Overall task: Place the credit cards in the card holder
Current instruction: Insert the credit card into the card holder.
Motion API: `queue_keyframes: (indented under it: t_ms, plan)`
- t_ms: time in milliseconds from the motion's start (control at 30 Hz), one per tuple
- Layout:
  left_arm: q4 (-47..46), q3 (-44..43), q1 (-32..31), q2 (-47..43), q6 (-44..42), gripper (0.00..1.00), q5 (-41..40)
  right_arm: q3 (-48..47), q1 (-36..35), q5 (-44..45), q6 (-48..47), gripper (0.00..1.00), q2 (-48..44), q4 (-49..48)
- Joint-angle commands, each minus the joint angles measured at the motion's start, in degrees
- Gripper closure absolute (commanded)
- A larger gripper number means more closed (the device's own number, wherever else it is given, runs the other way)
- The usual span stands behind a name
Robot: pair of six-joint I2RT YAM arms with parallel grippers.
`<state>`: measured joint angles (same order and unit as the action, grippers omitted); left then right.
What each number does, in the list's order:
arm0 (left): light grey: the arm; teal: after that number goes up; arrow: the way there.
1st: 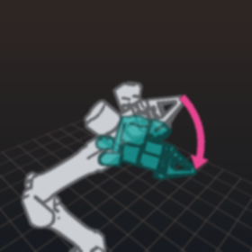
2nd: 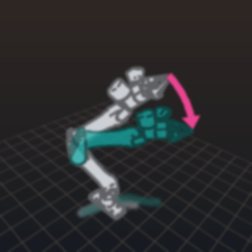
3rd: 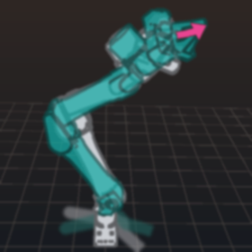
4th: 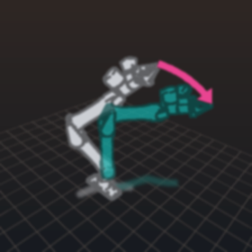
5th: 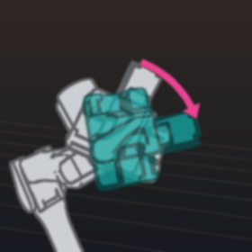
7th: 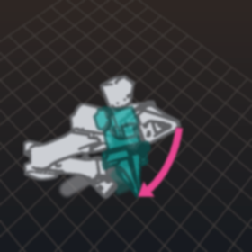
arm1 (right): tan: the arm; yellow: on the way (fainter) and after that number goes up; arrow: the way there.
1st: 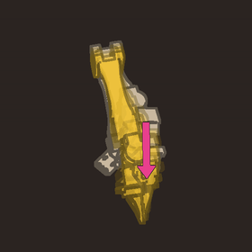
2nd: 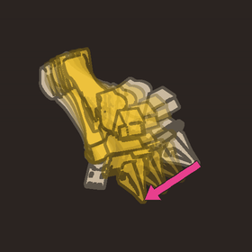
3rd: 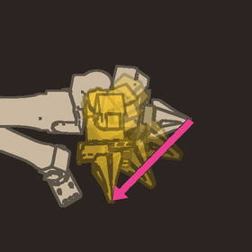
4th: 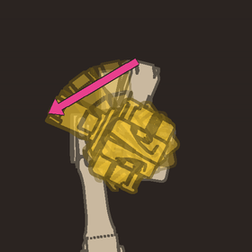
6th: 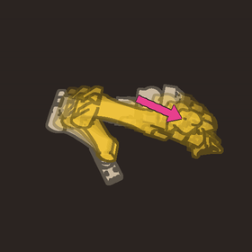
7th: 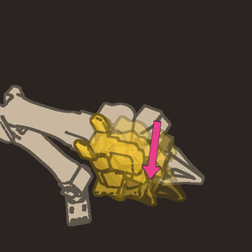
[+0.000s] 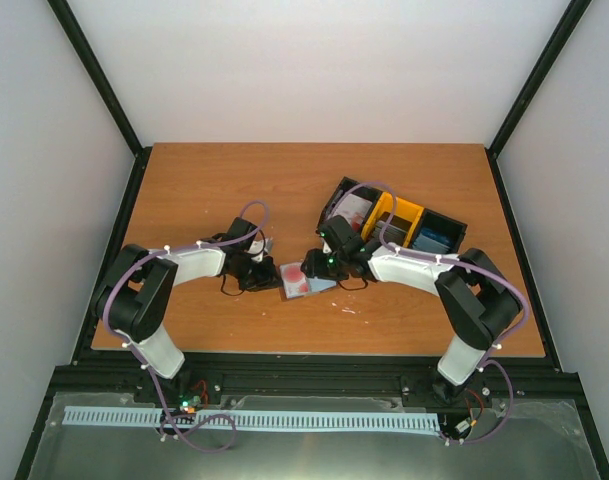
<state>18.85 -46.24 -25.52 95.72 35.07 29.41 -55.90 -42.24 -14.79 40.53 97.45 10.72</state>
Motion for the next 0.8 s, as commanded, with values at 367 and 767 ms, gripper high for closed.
queue_keyframes:
  t_ms: [367,767]
  plan:
    - [-0.62,-1.38,-0.23,-0.48,-0.26,0.84,-0.62,-1.05,-0.21,8.52,0.69,0.53,2.55,10.53]
    - [-0.69,-1.42,-0.23,-0.31,-0.53,0.84,-0.18,-0.92,-0.21,2.21,0.27,0.55,4.43,6.03]
